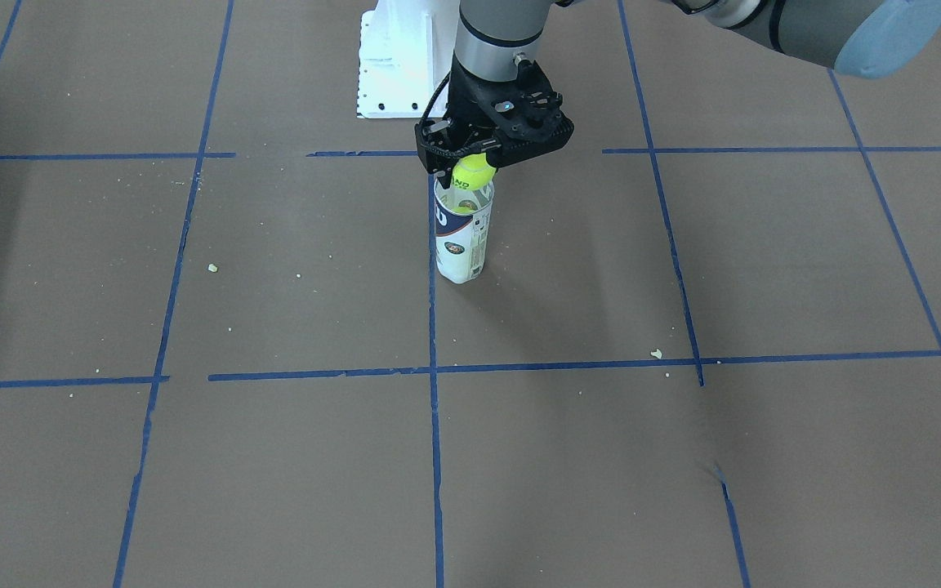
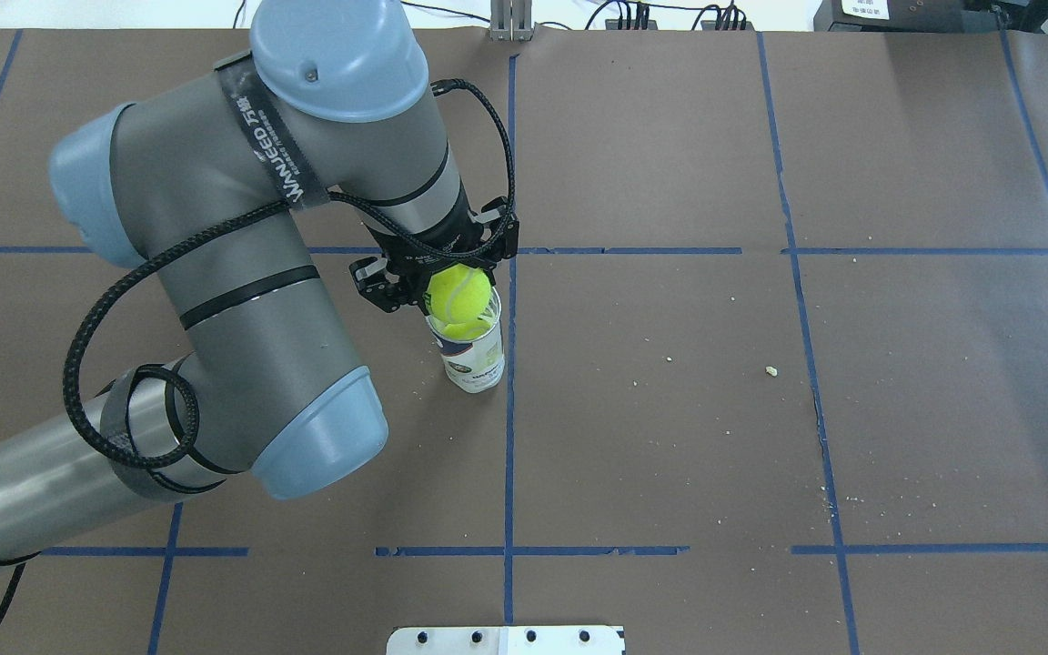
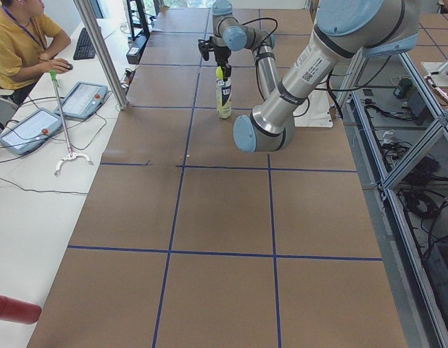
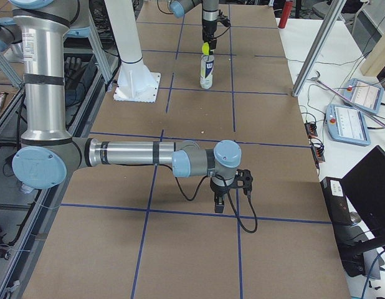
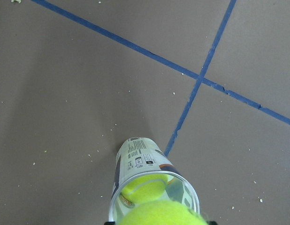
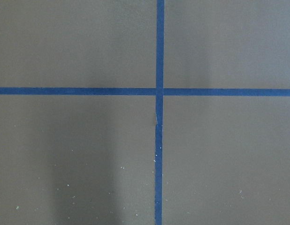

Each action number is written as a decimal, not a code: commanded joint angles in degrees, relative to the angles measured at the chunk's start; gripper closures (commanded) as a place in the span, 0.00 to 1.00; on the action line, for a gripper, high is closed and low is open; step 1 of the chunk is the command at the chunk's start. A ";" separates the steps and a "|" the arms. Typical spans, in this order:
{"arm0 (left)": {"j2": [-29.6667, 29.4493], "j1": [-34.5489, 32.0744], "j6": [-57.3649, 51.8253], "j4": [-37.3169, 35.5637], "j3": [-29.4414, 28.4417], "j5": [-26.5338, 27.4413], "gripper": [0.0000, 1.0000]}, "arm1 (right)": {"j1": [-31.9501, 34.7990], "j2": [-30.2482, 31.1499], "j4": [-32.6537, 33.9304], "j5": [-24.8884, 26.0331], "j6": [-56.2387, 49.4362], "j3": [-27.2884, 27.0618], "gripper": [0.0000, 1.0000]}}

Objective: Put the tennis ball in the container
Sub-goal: 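Open the left gripper to drop the ball into the cylinder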

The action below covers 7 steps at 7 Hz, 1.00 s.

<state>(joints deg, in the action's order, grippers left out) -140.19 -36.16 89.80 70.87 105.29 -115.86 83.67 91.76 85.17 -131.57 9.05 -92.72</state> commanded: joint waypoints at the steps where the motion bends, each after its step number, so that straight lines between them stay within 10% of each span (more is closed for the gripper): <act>1: 0.44 0.39 -0.06 0.14 -0.26 0.37 0.73 | 0.00 0.00 0.00 0.00 0.00 0.00 0.00; 7: 0.27 0.39 -0.50 0.32 -1.76 0.37 0.42 | 0.00 0.00 0.00 0.00 0.00 0.00 0.00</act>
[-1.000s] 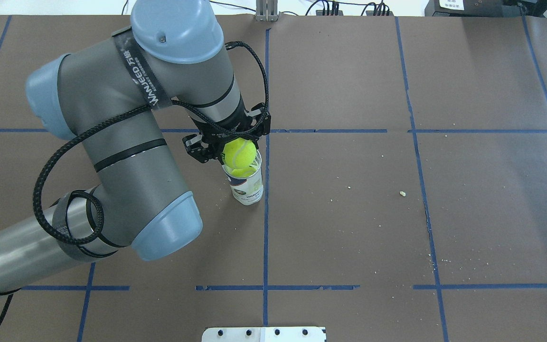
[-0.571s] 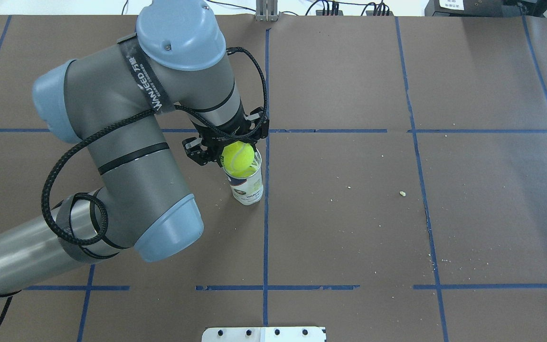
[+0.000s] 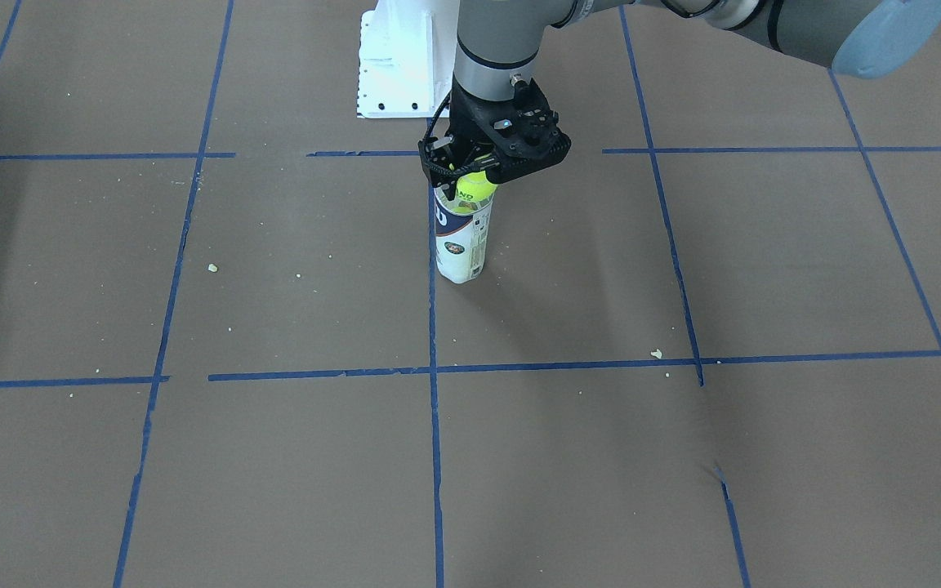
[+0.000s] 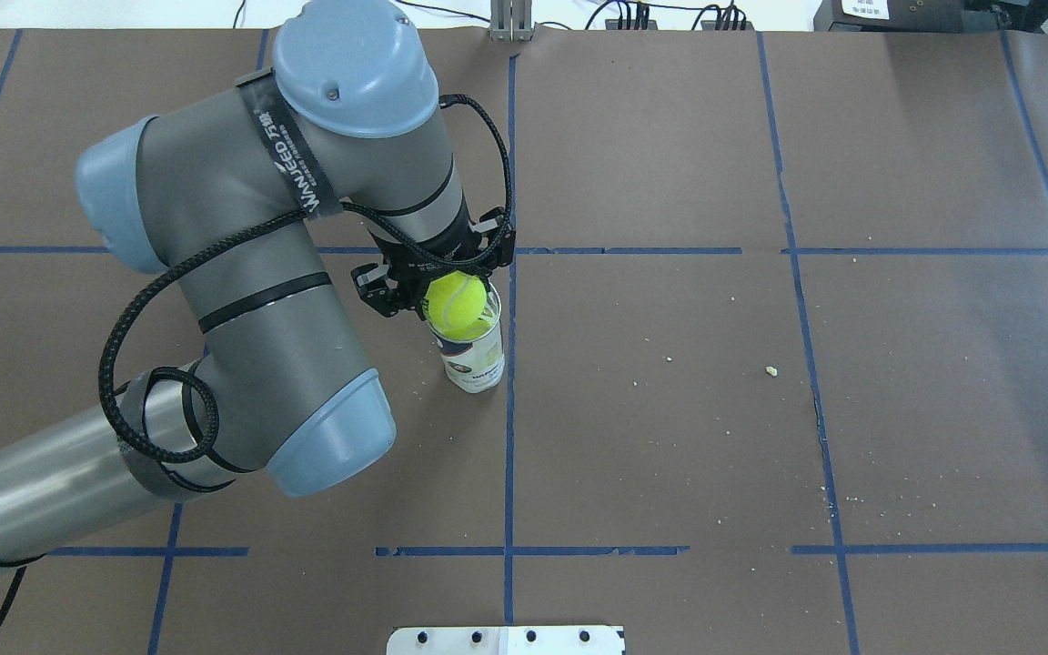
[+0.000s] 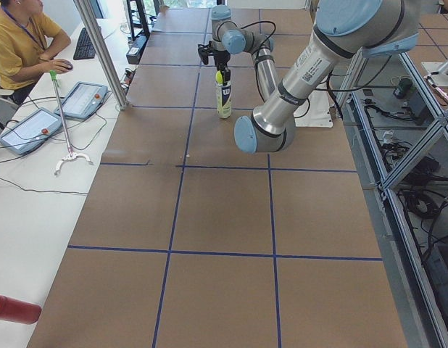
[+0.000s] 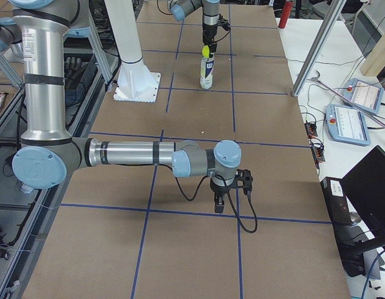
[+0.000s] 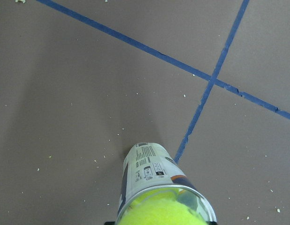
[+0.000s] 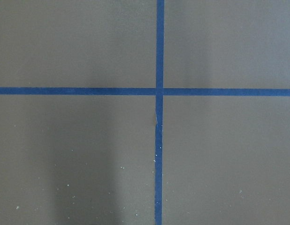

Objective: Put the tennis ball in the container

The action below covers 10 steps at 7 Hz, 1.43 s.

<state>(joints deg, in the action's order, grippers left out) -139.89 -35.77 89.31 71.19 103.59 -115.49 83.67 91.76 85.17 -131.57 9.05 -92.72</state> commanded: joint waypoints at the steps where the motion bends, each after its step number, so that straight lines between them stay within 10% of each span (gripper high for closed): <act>1: -0.04 0.00 -0.10 0.18 -0.06 0.00 0.28 | 0.00 0.00 0.00 0.00 0.00 0.00 0.00; 7: 1.18 -0.61 -3.32 -0.08 0.99 0.00 0.13 | 0.00 0.00 0.00 0.00 0.00 0.00 0.00; 10: 16.00 -14.36 -30.61 5.41 5.65 -1.05 0.12 | 0.00 0.00 0.00 0.00 0.00 0.00 0.00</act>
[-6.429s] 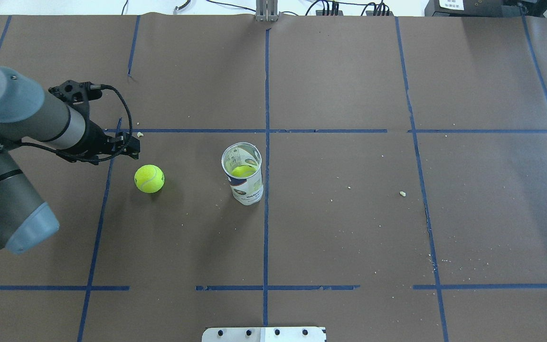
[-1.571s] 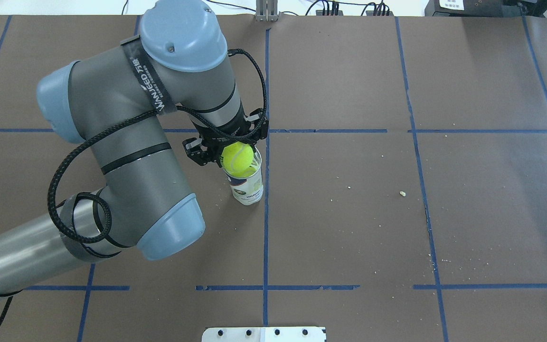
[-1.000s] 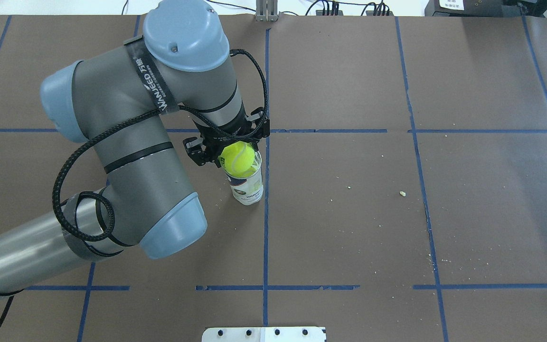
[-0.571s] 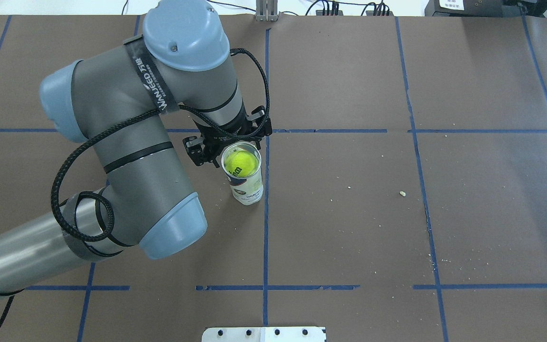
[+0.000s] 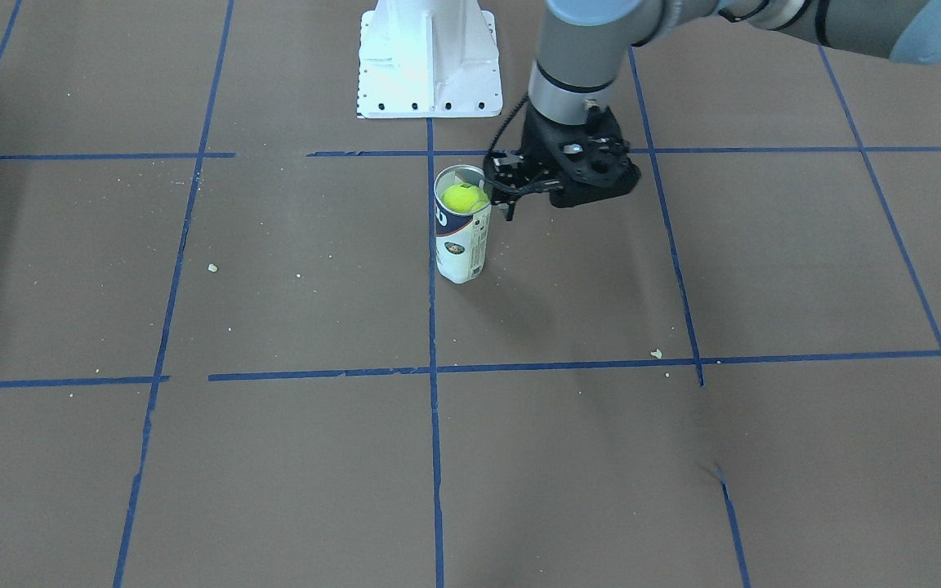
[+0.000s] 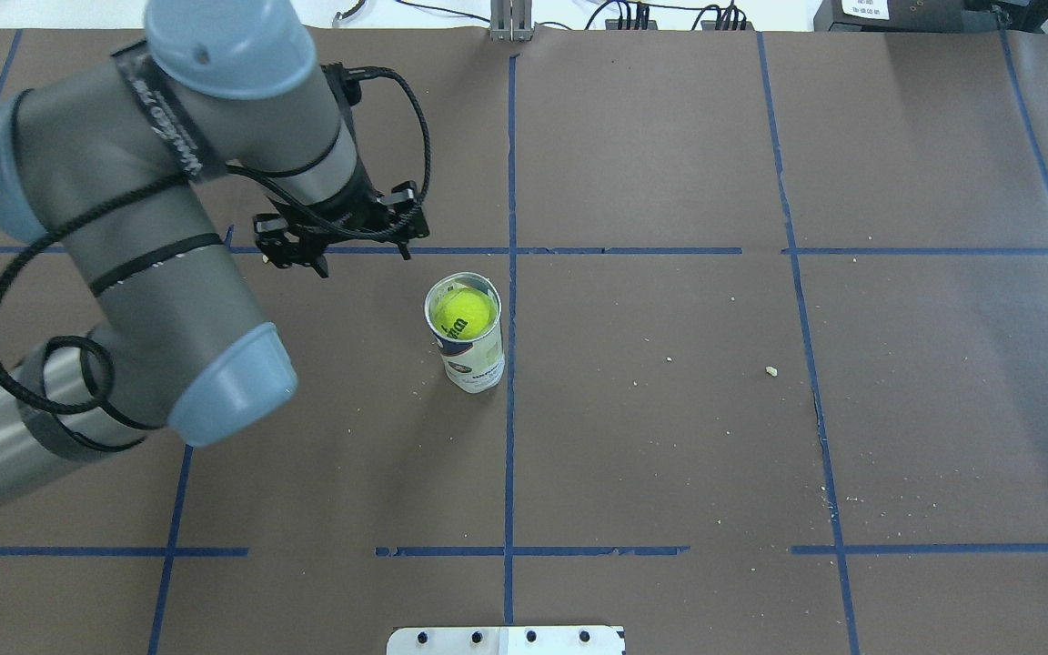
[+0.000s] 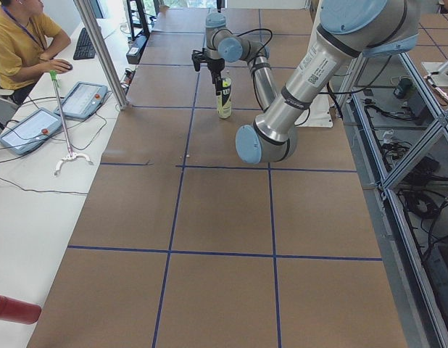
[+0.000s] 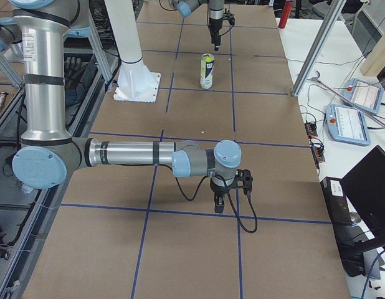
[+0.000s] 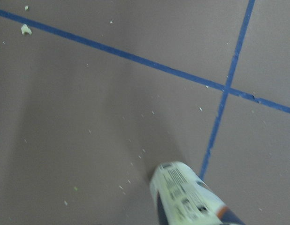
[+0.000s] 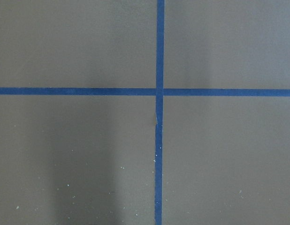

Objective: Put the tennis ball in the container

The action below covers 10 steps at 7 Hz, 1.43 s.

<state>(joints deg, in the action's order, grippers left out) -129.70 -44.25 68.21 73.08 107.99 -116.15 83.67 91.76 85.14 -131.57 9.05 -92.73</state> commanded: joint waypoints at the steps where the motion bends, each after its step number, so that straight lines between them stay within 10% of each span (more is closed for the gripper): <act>1: 12.99 -11.76 -16.54 10.09 1.09 -1.87 0.12 | 0.00 0.08 0.02 0.00 0.00 0.00 0.00; 5: 33.60 -33.13 -61.51 19.91 -8.46 -11.73 0.07 | 0.00 0.08 0.02 0.00 0.00 0.00 0.00; 7: 34.16 -41.82 -76.65 19.83 -21.35 -13.04 0.00 | 0.00 -0.01 0.02 0.00 0.00 0.00 0.00; 10: 34.16 -47.67 -80.69 16.68 -22.74 -16.65 0.00 | 0.00 -0.01 0.02 0.00 0.00 0.00 0.00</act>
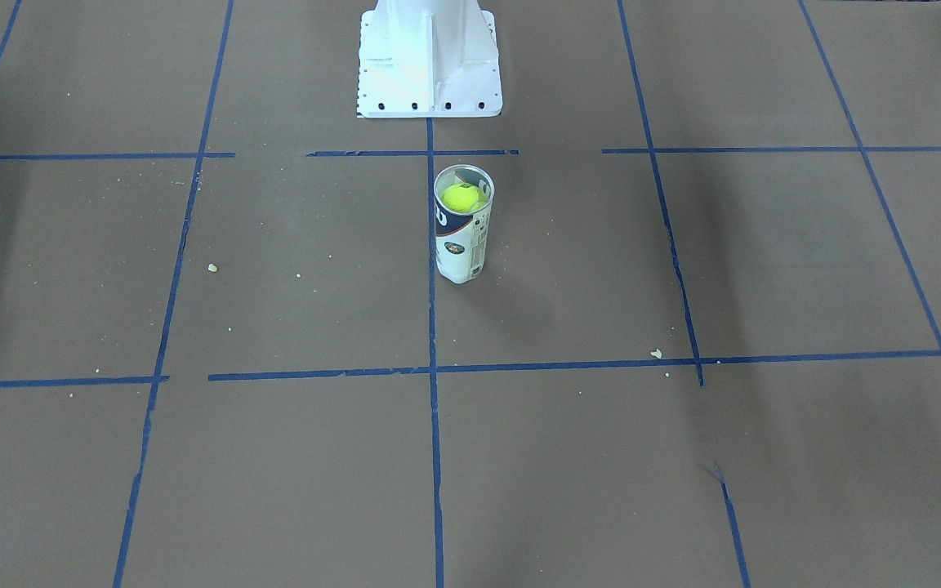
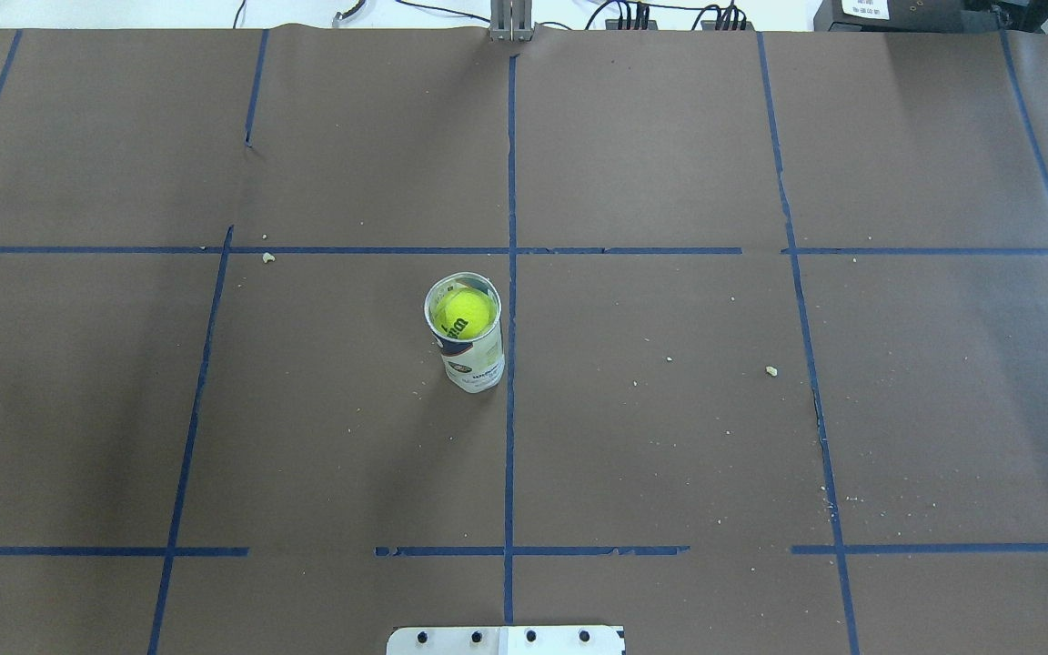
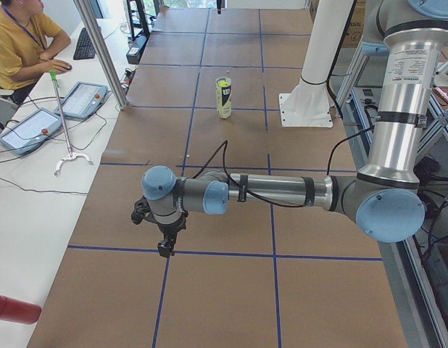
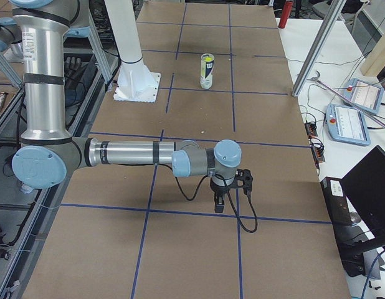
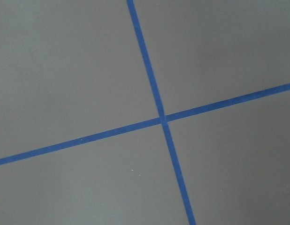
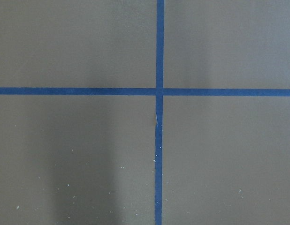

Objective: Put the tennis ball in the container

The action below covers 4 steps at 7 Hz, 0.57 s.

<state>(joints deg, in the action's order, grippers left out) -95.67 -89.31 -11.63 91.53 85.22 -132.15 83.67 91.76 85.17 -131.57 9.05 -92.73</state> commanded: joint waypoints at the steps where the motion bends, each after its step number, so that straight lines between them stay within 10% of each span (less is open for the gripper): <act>1: 0.39 -2.71 -0.94 -2.32 0.38 -1.34 0.00 | 0.00 0.08 0.00 0.00 0.00 0.00 0.00; 4: 4.96 -2.54 -1.29 -0.84 3.12 -7.30 0.00 | 0.00 0.00 0.00 0.00 0.00 0.00 0.00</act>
<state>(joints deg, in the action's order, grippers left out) -92.28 -91.93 -12.96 89.78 88.23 -136.36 83.67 91.77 85.17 -131.57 9.05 -92.73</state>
